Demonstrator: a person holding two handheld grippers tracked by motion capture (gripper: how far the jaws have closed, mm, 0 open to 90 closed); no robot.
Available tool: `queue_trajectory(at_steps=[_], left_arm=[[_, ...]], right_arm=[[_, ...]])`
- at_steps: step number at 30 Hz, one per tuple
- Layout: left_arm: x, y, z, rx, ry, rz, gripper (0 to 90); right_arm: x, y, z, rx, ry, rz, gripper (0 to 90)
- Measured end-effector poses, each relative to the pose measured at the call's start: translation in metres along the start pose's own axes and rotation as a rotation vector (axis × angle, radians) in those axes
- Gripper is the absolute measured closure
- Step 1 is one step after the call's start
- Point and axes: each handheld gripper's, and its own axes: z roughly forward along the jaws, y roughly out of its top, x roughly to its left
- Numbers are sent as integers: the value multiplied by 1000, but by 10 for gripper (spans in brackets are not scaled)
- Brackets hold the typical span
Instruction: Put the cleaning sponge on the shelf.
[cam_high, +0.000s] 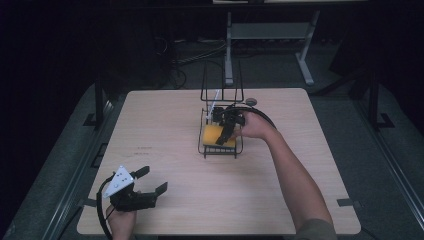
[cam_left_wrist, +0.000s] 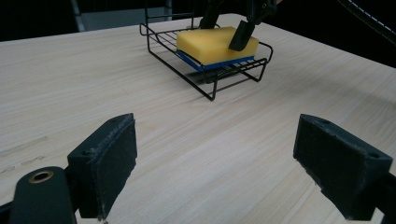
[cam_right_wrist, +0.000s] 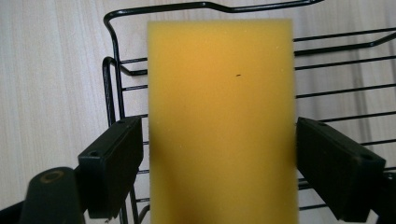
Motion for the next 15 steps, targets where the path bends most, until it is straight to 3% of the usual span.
queue_trajectory(at_steps=[15], left_arm=[[-2, 0, 1, 1, -6, 5, 128]], right_arm=[[12, 3, -16, -32, -23, -33, 165]])
